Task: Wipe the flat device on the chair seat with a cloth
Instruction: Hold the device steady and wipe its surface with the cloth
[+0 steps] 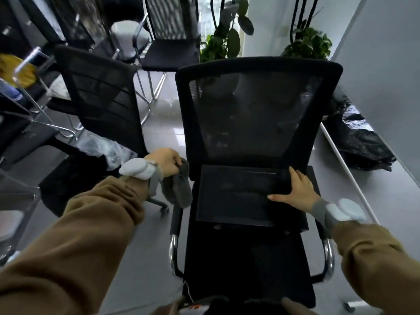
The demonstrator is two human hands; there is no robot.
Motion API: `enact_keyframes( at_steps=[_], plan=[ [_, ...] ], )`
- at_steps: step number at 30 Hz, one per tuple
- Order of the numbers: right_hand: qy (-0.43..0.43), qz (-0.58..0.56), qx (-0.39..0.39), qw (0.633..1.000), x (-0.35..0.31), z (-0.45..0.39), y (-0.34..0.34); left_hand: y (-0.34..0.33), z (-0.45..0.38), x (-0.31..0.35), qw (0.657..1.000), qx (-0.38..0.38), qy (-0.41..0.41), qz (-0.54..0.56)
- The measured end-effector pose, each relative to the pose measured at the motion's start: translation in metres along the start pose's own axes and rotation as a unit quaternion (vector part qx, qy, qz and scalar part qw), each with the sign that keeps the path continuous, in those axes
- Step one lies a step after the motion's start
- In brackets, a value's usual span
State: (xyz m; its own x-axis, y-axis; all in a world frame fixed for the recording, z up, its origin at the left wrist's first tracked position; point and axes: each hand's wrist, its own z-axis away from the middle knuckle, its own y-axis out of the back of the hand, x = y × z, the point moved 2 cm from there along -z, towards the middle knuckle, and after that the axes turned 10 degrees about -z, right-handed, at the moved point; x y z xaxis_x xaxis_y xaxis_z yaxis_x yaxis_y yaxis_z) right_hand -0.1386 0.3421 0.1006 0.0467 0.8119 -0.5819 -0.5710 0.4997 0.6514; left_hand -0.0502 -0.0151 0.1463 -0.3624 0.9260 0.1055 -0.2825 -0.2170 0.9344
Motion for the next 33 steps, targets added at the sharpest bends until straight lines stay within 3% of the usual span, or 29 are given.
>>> enact_keyframes(
  at_steps=[11,20,26,29,33],
  plan=[
    [0.002,-0.147,-0.041,0.988,0.026,0.010,-0.009,0.004,-0.025,0.062,0.996,-0.036,0.013,0.086],
    [-0.027,-0.188,-0.090,0.978,0.048,0.009,-0.015,-0.037,-0.029,0.087,0.968,0.135,0.153,0.148],
    [-0.051,-0.190,-0.102,0.975,0.050,0.006,-0.022,-0.063,-0.017,0.092,0.965,0.137,0.125,0.188],
    [-0.055,-0.180,-0.109,0.976,0.052,0.003,-0.027,-0.073,-0.011,0.094,0.978,0.128,0.075,0.145],
    [-0.047,-0.169,-0.112,0.978,0.058,0.003,-0.031,-0.081,-0.009,0.098,0.986,0.112,0.083,0.088]
  ],
)
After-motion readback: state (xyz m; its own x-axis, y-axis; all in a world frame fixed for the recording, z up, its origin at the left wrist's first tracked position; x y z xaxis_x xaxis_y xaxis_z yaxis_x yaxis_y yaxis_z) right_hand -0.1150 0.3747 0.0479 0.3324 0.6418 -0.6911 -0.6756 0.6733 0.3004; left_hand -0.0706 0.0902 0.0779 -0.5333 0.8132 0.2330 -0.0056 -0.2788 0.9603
